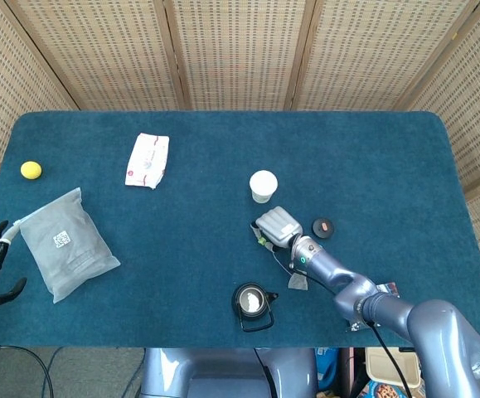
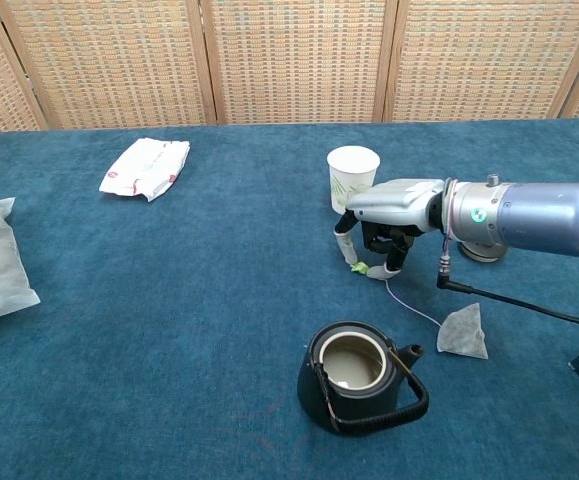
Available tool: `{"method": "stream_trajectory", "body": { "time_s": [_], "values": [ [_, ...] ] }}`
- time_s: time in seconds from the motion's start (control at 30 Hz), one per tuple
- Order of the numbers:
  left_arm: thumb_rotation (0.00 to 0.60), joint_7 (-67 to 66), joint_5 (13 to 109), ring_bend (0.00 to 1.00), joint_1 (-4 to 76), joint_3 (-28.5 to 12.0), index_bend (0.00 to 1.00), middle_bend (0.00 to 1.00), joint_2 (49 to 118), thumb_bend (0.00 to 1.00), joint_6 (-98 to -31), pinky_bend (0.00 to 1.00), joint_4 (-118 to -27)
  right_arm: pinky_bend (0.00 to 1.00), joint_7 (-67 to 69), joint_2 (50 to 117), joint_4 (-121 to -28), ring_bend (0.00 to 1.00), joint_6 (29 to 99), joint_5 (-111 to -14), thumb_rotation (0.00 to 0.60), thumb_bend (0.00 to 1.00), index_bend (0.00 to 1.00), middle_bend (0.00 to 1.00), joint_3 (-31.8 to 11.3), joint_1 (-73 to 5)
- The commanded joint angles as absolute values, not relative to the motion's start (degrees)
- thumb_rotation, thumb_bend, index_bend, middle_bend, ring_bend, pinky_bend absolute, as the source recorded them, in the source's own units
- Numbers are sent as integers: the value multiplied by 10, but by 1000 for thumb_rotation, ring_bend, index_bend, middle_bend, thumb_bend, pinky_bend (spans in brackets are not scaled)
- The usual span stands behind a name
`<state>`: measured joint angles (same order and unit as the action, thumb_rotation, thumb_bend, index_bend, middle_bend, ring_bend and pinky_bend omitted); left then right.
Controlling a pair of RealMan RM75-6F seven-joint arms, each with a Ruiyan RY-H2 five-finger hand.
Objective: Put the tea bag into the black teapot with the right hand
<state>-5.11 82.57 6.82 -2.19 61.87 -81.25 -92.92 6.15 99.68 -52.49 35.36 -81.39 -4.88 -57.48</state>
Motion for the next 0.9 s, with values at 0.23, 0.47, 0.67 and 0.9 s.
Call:
{"method": "stream_trajectory", "body": {
  "time_s": [0.23,0.47,0.67,0.9],
  "values": [
    [600,-51,826,0,68,-22,0,0,619,322,-812,0,-929,1000,63,994,-530,1000,356,-817,600,409,551,970,-47,-573],
    [600,-48,825,0,67,-22,0,0,618,322,-813,0,-928,1000,65,990,-536,1000,362,-819,600,447,562,971,-48,-572],
    [600,-48,826,0,68,-22,0,0,619,322,-813,0,-928,1000,64,978,-551,1000,370,-820,600,476,567,971,-51,-570],
    [600,-49,828,0,69,-22,0,0,620,322,-812,0,-930,1000,61,970,-564,1000,375,-818,600,510,592,971,-50,-565]
  ]
}}
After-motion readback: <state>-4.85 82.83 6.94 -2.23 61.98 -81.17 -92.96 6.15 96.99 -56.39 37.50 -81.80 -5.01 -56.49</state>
